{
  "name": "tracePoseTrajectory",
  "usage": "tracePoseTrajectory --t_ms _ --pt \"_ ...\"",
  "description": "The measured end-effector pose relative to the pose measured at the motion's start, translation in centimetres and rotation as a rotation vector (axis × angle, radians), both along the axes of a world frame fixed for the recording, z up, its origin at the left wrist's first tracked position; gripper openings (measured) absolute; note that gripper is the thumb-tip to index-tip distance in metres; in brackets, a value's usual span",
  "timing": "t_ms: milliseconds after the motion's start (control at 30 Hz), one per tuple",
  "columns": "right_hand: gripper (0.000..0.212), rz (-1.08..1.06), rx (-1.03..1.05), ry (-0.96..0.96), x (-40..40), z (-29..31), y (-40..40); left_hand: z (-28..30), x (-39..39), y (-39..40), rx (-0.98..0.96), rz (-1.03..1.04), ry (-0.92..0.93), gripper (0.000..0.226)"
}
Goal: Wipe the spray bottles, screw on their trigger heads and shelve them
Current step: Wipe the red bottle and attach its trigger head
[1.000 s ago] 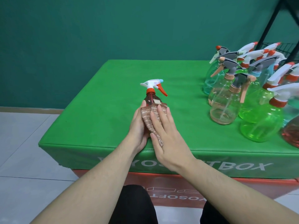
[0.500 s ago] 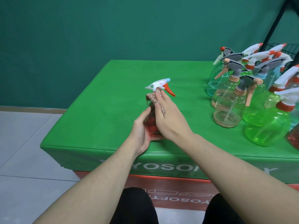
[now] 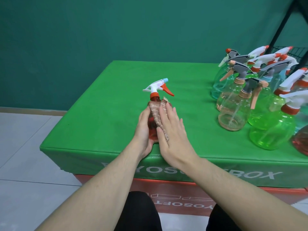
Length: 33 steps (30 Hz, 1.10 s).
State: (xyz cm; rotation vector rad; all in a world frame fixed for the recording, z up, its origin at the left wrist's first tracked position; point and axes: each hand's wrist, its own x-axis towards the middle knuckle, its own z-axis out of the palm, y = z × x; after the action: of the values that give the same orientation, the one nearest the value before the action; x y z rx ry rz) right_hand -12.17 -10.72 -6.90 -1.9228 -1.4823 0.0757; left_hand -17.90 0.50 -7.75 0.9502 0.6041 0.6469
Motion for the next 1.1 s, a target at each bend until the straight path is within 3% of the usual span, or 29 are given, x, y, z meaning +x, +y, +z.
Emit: tracePoseTrajectory --t_ms 67,133,333,800,900,1000,1100 --pt "0.066 0.011 -0.019 -0.051 -0.3 -0.7 -1.1 -0.2 0.1 0.0 0.000 0.014 -0.008 0.077" --pt "0.064 0.028 -0.048 -0.087 -0.6 -1.2 -2.0 -0.4 0.2 0.0 0.002 0.058 -0.050 0.081" --pt "0.064 0.034 -0.076 -0.103 -0.9 -1.9 -3.2 -0.2 0.0 -0.3 0.008 0.041 -0.103 0.059" --pt "0.064 -0.054 0.073 0.166 2.0 3.2 2.1 -0.1 0.1 -0.7 0.098 -0.037 -0.057 0.054" --pt "0.052 -0.103 0.042 0.280 2.9 4.3 3.1 0.3 -0.2 -0.9 0.084 -0.098 -0.017 0.055" --pt "0.048 -0.141 -0.009 0.284 3.1 4.5 3.1 0.0 -0.1 -0.7 0.079 -0.122 0.030 0.034" --pt "0.049 -0.094 0.031 0.264 2.4 3.7 2.5 -0.1 0.0 -0.7 0.085 -0.113 0.076 0.044"
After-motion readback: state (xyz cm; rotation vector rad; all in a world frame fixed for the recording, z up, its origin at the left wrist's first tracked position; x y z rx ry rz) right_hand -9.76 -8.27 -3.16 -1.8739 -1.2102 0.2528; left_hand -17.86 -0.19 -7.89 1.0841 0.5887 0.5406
